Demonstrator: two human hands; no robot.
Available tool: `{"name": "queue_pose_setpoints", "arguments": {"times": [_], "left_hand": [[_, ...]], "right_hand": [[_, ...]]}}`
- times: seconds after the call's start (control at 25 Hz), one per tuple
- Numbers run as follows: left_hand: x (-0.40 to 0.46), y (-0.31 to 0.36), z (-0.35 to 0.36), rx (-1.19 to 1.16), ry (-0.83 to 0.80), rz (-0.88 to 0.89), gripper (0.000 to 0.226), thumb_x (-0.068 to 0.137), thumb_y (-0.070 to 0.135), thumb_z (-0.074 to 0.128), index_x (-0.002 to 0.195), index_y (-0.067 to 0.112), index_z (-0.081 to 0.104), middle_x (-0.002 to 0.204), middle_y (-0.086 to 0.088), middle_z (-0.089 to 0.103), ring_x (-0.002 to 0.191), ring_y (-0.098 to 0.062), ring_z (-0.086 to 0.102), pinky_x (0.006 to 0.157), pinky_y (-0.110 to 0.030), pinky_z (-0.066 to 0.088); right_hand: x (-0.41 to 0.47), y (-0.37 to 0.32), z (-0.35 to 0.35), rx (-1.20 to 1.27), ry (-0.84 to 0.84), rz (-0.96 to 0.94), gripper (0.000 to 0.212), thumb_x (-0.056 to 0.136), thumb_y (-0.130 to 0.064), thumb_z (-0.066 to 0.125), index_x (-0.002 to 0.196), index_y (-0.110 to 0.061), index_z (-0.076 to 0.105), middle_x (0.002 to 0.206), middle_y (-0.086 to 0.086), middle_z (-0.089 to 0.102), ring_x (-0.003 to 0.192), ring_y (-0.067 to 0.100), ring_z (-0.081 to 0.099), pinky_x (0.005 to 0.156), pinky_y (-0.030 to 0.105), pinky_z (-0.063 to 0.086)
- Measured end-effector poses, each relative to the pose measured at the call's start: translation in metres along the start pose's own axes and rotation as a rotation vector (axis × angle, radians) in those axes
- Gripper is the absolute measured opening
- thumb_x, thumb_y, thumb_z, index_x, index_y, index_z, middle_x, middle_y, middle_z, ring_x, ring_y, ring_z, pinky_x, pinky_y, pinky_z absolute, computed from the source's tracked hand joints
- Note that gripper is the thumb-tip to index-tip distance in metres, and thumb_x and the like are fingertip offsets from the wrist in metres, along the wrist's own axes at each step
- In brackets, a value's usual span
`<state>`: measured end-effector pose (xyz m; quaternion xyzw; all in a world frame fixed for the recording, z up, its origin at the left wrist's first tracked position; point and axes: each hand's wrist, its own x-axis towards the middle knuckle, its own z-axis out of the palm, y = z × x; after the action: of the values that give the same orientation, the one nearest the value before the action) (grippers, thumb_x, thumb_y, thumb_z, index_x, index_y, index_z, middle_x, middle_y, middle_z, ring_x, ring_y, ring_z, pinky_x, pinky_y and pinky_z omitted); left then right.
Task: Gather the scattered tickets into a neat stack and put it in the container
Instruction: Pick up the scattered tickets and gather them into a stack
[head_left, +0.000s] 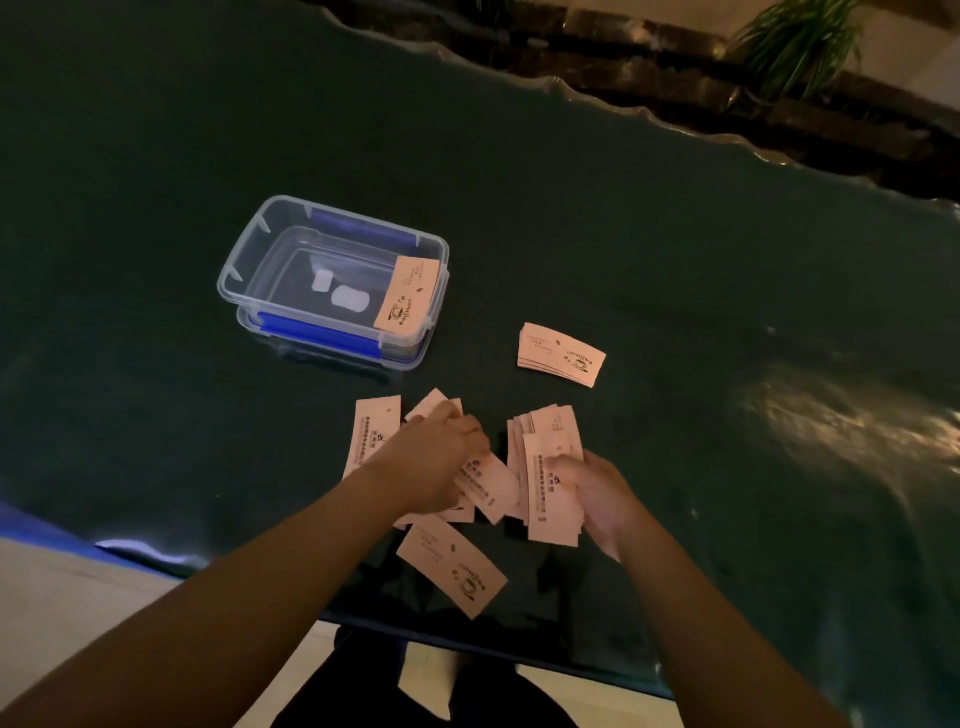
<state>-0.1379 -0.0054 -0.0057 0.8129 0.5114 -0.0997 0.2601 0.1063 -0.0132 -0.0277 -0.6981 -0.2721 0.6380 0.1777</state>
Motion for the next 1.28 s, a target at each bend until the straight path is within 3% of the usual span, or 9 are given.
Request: {"name": "queue_pose_setpoints", "arguments": {"times": [0.12,0.24,0.44,0.56,0.64,0.76,0.92,1.08,1.28], "left_hand": [[0.01,0.004,0.009,-0.004,0.017,0.051,0.058,0.086,0.027,0.076,0.14,0.035,0.055,0.146,0.005,0.055,0.136,-0.019,0.039,0.111,-0.044,0.04],[0.011,0.003,0.015,0.008,0.047,0.025,0.06,0.087,0.024,0.076,0.142,0.033,0.054,0.15,0.004,0.052,0.139,-0.019,0.04,0.115,-0.043,0.036],[-0.024,-0.002,0.027,-0.156,0.22,-0.225,0.053,0.09,0.054,0.064,0.138,0.036,0.051,0.147,0.006,0.048,0.136,-0.019,0.039,0.114,-0.047,0.034],[-0.035,0.04,0.047,-0.196,0.157,-0.172,0.072,0.075,0.08,0.055,0.131,0.035,0.05,0.137,0.007,0.052,0.122,-0.017,0.044,0.104,-0.046,0.04],[-0.026,0.073,0.062,-0.174,0.02,-0.164,0.099,0.068,0.086,0.057,0.144,0.027,0.036,0.146,-0.001,0.046,0.129,-0.025,0.041,0.108,-0.052,0.038],[-0.004,0.094,0.075,-0.096,-0.037,-0.225,0.11,0.074,0.075,0.067,0.154,0.015,0.021,0.155,-0.01,0.035,0.14,-0.033,0.034,0.114,-0.055,0.032],[0.011,0.085,0.067,-0.06,0.022,-0.209,0.077,0.084,0.042,0.076,0.146,0.017,0.036,0.146,-0.009,0.046,0.131,-0.029,0.043,0.109,-0.048,0.039],[0.009,0.058,0.05,0.081,0.05,-0.146,0.079,0.08,0.027,0.082,0.147,0.026,0.041,0.146,-0.009,0.046,0.134,-0.034,0.04,0.109,-0.056,0.038],[0.018,0.041,0.032,0.015,0.106,-0.033,0.089,0.078,0.013,0.083,0.152,0.03,0.037,0.152,-0.004,0.046,0.141,-0.029,0.038,0.112,-0.052,0.04]], "right_hand": [[0.001,0.0,-0.014,-0.032,0.128,-0.055,0.022,0.099,-0.022,0.068,0.121,-0.018,0.072,0.105,0.008,0.082,0.095,0.027,0.079,0.073,0.043,0.061],[0.002,-0.001,-0.018,-0.046,0.141,-0.038,0.019,0.099,-0.025,0.069,0.118,-0.021,0.071,0.103,0.009,0.083,0.092,0.027,0.082,0.087,0.05,0.065],[0.011,0.001,-0.016,-0.026,0.356,-0.148,0.024,0.097,-0.027,0.071,0.12,-0.02,0.069,0.099,0.005,0.08,0.083,0.022,0.08,0.07,0.04,0.064],[0.012,0.005,-0.019,0.164,0.425,-0.018,0.018,0.098,-0.029,0.07,0.115,-0.023,0.07,0.102,0.004,0.08,0.086,0.023,0.08,0.072,0.041,0.066],[0.008,0.009,-0.017,0.292,0.398,0.046,0.015,0.099,-0.029,0.069,0.112,-0.023,0.073,0.102,0.003,0.08,0.089,0.023,0.08,0.071,0.041,0.065],[0.003,0.014,-0.016,0.392,0.352,0.044,0.014,0.1,-0.026,0.068,0.112,-0.021,0.073,0.103,0.004,0.08,0.09,0.024,0.078,0.067,0.04,0.062],[-0.002,0.02,-0.031,0.323,0.337,-0.002,0.011,0.102,-0.028,0.067,0.11,-0.023,0.073,0.104,0.003,0.08,0.089,0.023,0.079,0.063,0.037,0.062],[-0.008,0.019,-0.055,0.379,0.376,-0.034,0.003,0.102,-0.026,0.067,0.103,-0.026,0.07,0.108,0.004,0.078,0.096,0.026,0.076,0.075,0.043,0.062],[-0.024,0.014,-0.054,0.274,0.036,-0.036,0.022,0.103,-0.021,0.065,0.124,-0.016,0.07,0.101,0.007,0.085,0.109,0.033,0.074,0.086,0.049,0.058]]}}
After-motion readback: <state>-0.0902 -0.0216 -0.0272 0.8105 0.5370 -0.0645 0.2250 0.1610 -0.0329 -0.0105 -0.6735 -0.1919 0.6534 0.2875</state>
